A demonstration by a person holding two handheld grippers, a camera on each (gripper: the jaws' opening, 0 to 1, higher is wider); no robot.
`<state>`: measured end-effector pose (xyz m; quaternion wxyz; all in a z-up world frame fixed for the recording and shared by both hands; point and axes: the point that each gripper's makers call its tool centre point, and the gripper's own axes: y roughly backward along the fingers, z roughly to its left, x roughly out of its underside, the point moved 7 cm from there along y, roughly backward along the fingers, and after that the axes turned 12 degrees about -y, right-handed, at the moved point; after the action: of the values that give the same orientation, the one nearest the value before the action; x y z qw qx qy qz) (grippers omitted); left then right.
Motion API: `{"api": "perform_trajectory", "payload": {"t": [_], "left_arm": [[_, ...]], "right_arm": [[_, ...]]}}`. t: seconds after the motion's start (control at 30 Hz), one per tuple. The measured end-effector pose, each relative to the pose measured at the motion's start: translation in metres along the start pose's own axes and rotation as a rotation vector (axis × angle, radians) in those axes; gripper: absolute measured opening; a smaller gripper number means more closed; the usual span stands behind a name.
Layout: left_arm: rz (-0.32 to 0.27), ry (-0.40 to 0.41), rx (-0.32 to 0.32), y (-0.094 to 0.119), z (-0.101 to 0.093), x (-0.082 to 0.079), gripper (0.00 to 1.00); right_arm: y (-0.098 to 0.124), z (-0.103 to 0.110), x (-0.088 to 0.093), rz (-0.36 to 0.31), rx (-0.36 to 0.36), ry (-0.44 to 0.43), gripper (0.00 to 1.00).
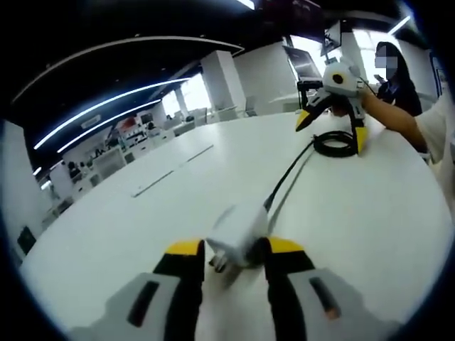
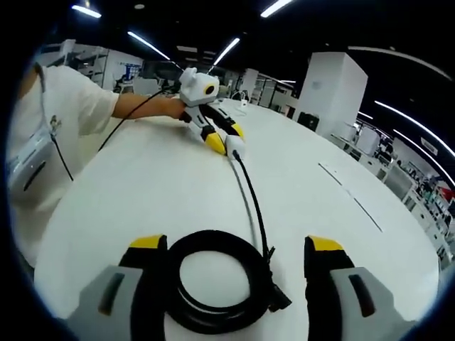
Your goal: Plug the desk Type‑C cable into the charger adapter.
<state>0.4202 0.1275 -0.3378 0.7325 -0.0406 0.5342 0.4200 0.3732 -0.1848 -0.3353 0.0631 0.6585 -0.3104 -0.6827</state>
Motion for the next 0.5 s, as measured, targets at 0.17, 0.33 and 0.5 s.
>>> {"api": "perform_trajectory", "payload": {"t": [0.17,0.33,0.5], "left_arm": [[-0.008,0.010,-0.019,0.000,0.007,-0.003,0.33],[-0.002,0.004,-0.025,-0.003,0.009,-0.003,0.33],[-0.002,0.005,-0.031,-0.005,0.012,-0.003,0.33]], "right_arm": [[0.001,-0.007,0.001,-0.006,0.037,-0.008,0.80],[0.003,-0.013,0.002,-0.013,0.071,-0.022,0.80],[0.005,-0.019,0.003,-0.017,0.111,-0.032,0.80]]}}
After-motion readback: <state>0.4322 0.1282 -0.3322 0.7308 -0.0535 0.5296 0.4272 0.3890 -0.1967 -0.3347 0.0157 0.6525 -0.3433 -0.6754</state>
